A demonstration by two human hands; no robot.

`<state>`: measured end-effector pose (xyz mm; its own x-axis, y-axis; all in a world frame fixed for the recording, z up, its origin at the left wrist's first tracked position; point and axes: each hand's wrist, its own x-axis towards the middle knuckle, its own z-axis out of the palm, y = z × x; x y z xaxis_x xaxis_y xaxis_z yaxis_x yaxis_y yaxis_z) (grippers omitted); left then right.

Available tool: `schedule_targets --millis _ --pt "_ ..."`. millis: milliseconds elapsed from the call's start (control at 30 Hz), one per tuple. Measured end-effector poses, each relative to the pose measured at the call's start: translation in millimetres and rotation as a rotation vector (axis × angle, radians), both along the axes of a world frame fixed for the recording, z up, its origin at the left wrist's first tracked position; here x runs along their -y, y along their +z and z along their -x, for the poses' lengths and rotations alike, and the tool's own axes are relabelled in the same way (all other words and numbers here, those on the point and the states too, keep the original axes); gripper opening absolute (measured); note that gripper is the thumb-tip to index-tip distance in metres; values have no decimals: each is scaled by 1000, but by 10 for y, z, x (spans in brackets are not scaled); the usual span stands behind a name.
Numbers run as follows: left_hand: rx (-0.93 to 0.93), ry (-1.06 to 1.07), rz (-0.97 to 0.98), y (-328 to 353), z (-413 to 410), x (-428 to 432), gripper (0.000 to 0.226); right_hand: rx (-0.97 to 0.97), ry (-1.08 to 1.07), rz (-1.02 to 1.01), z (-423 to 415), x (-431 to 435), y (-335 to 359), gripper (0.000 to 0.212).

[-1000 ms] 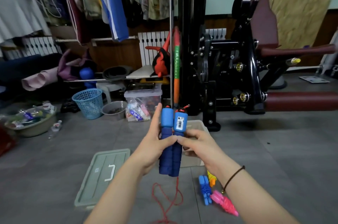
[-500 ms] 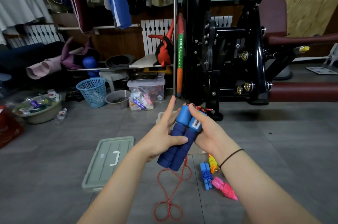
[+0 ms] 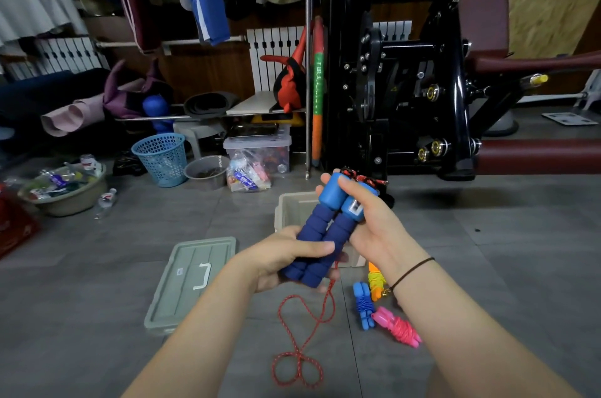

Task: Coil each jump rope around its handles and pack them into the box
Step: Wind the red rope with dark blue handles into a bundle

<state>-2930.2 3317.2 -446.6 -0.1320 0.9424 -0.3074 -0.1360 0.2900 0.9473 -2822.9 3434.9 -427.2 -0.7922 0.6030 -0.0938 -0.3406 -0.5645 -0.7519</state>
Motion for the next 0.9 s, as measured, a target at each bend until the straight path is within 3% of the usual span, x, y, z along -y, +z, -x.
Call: schedule_targets --millis 67,200,233,267,333,367,433,567,633,767,900 --pt "45 -39 2 -7 -34 5 23 41 11 -21 -20 13 36 24" --pt "72 -28 -45 25 41 30 27 198 -19 -147 -152 -127 119 80" --pt "84 -13 -56 41 75 46 30 314 -108 -237 -181 -173 109 81" --pt "101 -2 -66 60 107 64 32 437 -222 -348 -203 -208 84 72" --pt "133 -1 -81 93 153 96 33 593 -438 -620 -225 -260 0 27" --pt "139 -9 -88 109 159 109 31 600 -413 -725 -222 -247 -1 13" --pt "135 -23 -86 123 151 111 28 542 -167 -833 -152 -174 -48 41" --pt "69 -7 -36 128 155 74 33 656 228 -1031 4 41 -267 21" --pt "26 83 -5 125 198 68 36 667 287 -1066 24 95 -321 15" --pt "31 392 -6 112 295 49 23 602 338 -878 45 168 -280 21" --pt "98 644 -138 120 381 29 18 576 297 -949 40 169 -218 32"
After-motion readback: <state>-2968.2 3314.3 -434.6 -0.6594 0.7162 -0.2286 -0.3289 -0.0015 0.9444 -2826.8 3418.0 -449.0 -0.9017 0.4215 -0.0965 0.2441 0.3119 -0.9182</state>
